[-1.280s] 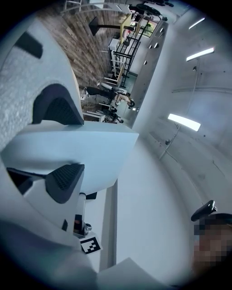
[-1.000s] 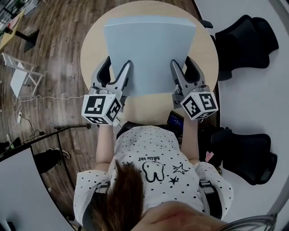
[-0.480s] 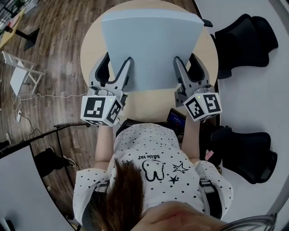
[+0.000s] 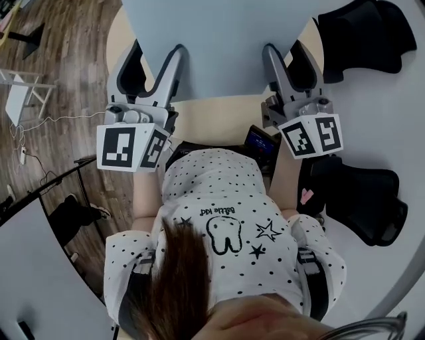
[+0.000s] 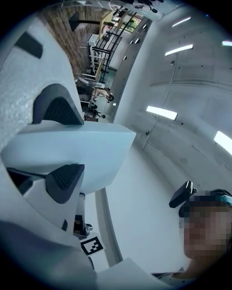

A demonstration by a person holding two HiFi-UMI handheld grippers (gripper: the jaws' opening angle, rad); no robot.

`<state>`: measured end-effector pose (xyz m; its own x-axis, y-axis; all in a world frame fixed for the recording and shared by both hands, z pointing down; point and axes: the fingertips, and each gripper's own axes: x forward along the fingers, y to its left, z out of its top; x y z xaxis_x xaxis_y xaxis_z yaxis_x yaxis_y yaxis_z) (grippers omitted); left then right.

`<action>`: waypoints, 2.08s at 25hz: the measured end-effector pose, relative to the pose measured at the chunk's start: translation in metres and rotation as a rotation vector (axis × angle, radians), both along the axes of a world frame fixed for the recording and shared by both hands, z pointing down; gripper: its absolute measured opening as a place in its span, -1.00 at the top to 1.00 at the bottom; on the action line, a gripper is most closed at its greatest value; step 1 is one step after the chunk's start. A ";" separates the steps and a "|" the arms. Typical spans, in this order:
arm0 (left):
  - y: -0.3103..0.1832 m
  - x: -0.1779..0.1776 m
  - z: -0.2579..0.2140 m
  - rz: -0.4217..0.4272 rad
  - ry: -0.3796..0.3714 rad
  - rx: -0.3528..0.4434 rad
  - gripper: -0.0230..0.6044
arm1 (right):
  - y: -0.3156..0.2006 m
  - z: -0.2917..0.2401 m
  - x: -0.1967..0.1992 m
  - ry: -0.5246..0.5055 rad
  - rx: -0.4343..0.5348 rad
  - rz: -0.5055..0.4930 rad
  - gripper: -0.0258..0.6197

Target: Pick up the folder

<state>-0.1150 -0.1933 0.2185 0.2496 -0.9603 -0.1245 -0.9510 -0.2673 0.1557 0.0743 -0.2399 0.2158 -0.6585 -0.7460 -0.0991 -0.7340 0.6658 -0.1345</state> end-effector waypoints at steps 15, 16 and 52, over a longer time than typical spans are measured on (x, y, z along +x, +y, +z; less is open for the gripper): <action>0.018 -0.006 -0.034 -0.014 -0.010 0.091 0.05 | 0.017 -0.035 -0.006 -0.010 0.080 -0.007 0.20; 0.019 -0.006 -0.035 -0.015 -0.014 0.097 0.05 | 0.018 -0.036 -0.006 -0.011 0.085 -0.007 0.20; 0.013 -0.005 -0.027 -0.011 -0.017 0.081 0.05 | 0.015 -0.028 -0.005 0.009 0.065 0.013 0.21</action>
<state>-0.1200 -0.1799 0.1914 0.2417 -0.9499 -0.1980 -0.9563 -0.2678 0.1173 0.0695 -0.2254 0.1883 -0.6498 -0.7467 -0.1421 -0.7436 0.6633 -0.0846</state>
